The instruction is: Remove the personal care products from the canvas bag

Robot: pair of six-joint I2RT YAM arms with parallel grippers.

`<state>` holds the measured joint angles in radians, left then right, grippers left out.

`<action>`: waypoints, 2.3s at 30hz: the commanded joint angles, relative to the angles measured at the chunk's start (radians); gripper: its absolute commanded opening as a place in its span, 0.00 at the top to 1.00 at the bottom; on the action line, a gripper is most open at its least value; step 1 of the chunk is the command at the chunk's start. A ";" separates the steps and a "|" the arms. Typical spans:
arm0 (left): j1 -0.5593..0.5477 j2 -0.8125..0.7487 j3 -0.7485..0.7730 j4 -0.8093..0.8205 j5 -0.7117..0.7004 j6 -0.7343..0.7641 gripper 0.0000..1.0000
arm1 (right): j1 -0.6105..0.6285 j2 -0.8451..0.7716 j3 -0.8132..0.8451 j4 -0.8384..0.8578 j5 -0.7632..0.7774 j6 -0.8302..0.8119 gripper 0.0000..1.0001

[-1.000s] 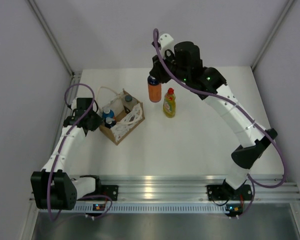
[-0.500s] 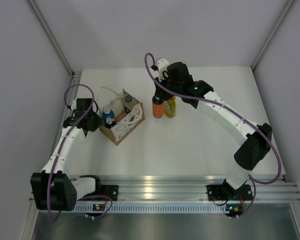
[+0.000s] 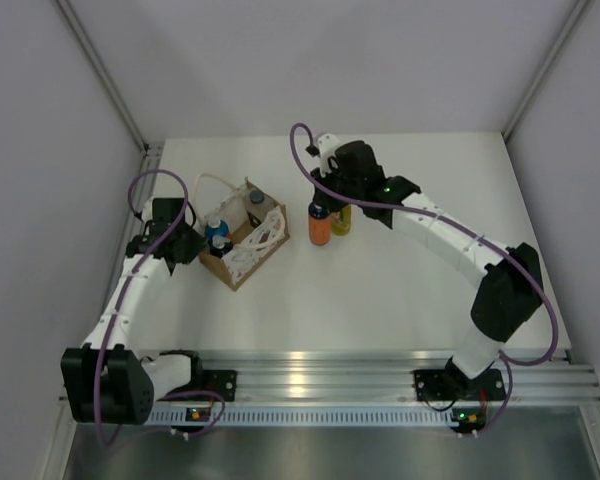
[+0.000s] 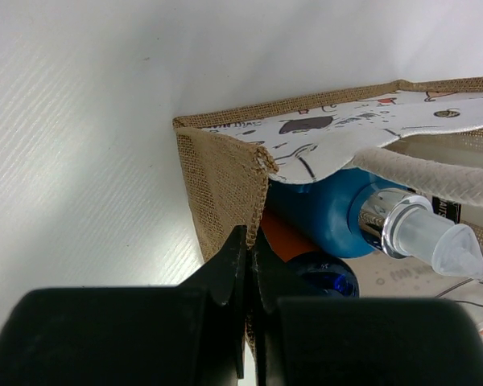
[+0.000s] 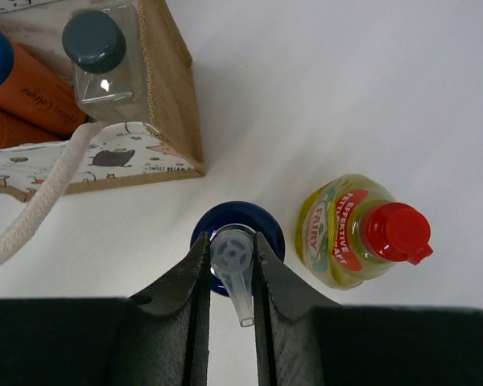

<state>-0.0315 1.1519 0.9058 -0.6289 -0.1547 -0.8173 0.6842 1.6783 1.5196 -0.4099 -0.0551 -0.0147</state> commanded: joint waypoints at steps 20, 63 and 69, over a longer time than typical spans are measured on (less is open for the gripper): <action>0.005 -0.047 -0.025 -0.045 0.004 0.004 1.00 | -0.045 -0.006 -0.084 0.194 -0.055 0.041 0.61; 0.005 0.003 0.028 -0.055 0.021 0.027 1.00 | 0.353 0.377 0.525 -0.040 -0.233 0.044 0.47; 0.005 0.005 0.025 -0.055 0.021 0.027 1.00 | 0.364 0.431 0.544 -0.041 -0.201 0.033 0.49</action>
<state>-0.0315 1.1446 0.9058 -0.6472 -0.1463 -0.8078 1.0206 2.0895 1.9984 -0.4484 -0.2630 0.0341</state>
